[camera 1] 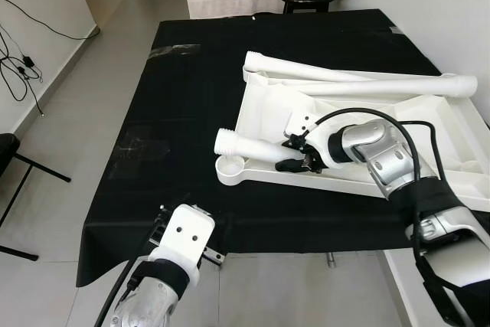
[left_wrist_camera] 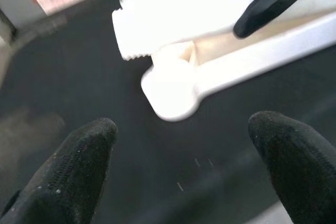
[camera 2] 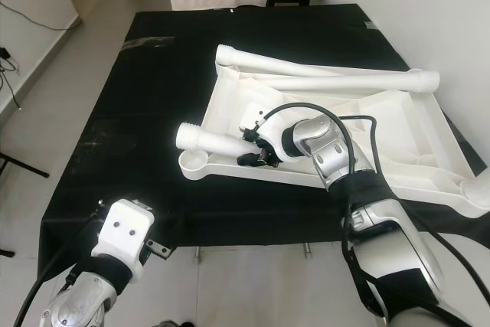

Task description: Building children table

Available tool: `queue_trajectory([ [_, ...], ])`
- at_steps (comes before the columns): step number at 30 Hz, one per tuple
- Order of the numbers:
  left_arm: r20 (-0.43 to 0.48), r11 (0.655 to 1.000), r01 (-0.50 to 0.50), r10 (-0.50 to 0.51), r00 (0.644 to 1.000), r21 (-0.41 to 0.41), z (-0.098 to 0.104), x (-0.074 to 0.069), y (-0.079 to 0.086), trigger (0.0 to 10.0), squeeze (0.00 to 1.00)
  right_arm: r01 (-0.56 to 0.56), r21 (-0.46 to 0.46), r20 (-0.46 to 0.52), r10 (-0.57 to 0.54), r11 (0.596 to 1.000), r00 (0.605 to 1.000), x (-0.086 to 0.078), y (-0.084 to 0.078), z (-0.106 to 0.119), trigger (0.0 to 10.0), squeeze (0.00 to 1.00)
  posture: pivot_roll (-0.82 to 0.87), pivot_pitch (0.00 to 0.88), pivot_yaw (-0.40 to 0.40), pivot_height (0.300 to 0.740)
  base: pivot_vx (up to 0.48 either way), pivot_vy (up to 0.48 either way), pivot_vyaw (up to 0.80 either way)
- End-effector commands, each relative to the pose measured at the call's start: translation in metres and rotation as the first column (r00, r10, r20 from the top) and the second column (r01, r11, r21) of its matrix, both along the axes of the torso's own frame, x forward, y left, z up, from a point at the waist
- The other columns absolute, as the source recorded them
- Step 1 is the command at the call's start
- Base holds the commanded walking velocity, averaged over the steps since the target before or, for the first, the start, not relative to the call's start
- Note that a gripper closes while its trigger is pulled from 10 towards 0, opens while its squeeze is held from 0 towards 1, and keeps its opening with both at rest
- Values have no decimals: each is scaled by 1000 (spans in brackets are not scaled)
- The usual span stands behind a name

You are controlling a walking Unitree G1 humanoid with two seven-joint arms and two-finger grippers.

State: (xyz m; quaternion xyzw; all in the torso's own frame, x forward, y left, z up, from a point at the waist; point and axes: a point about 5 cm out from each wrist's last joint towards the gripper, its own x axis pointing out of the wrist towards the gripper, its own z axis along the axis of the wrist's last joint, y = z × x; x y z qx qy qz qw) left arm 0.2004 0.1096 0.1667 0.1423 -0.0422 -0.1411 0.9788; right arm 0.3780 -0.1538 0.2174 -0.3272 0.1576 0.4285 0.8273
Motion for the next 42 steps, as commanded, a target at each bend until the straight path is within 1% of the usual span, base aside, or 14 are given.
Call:
queue_trajectory([
  [1,54,999,-7,4,999,48,14,8,9,10000,0,26,68,112,-33,997,993,8,6,22,0,0,-43,107,4,740,0,0,0],
  [7,294,984,-6,-48,954,180,79,31,25,10000,0,108,134,292,-144,985,945,21,11,59,0,0,-38,98,6,740,0,0,0],
  [12,491,900,-64,-175,853,431,139,51,24,10000,0,149,80,507,-169,986,845,24,25,85,0,0,-42,87,21,740,0,0,0],
  [17,509,899,-60,-190,840,434,143,56,17,10000,0,218,3,651,-168,976,740,26,25,92,0,0,-48,86,24,740,0,0,0],
  [22,495,865,-72,-214,842,496,140,59,11,10000,0,393,-234,869,10,889,495,29,17,107,0,0,-55,85,24,740,0,0,0],
  [28,465,807,-113,-214,859,579,135,65,17,10000,0,395,-312,901,136,864,413,27,26,104,0,0,-57,78,20,740,0,0,0],
  [29,441,758,-141,-209,873,637,132,70,22,10000,0,364,-365,885,199,857,420,26,35,93,3608,0,-56,76,20,740,0,0,0],
  [30,416,682,-173,-209,885,710,127,75,29,10000,0,328,-414,859,245,849,450,26,42,77,2784,0,-54,74,17,740,0,0,0],
  [33,400,629,-190,-209,892,754,124,79,34,10000,0,303,-442,838,269,844,475,25,46,66,2784,0,-54,73,17,740,0,0,0],
  [35,380,584,-195,-213,900,788,121,82,38,10000,0,280,-487,805,301,827,511,25,47,53,4667,0,-53,72,17,740,0,0,0],
  [36,354,522,-190,-233,906,831,117,86,41,10000,0,251,-511,779,319,822,539,25,50,42,10000,0,-46,72,15,740,0,0,0],
  [37,313,457,-167,-265,912,873,115,90,44,10000,325,226,-531,761,341,817,552,24,54,33,10000,0,-44,72,15,740,0,0,0],
  [38,277,406,-146,-286,917,902,113,94,46,10000,1000,206,-544,747,358,813,560,24,57,27,10000,0,-40,70,17,740,0,0,0],
  [42,253,319,-154,-298,921,935,116,103,50,10000,1000,189,-545,745,368,817,557,22,63,21,10000,0,-38,70,19,740,0,0,0],
])
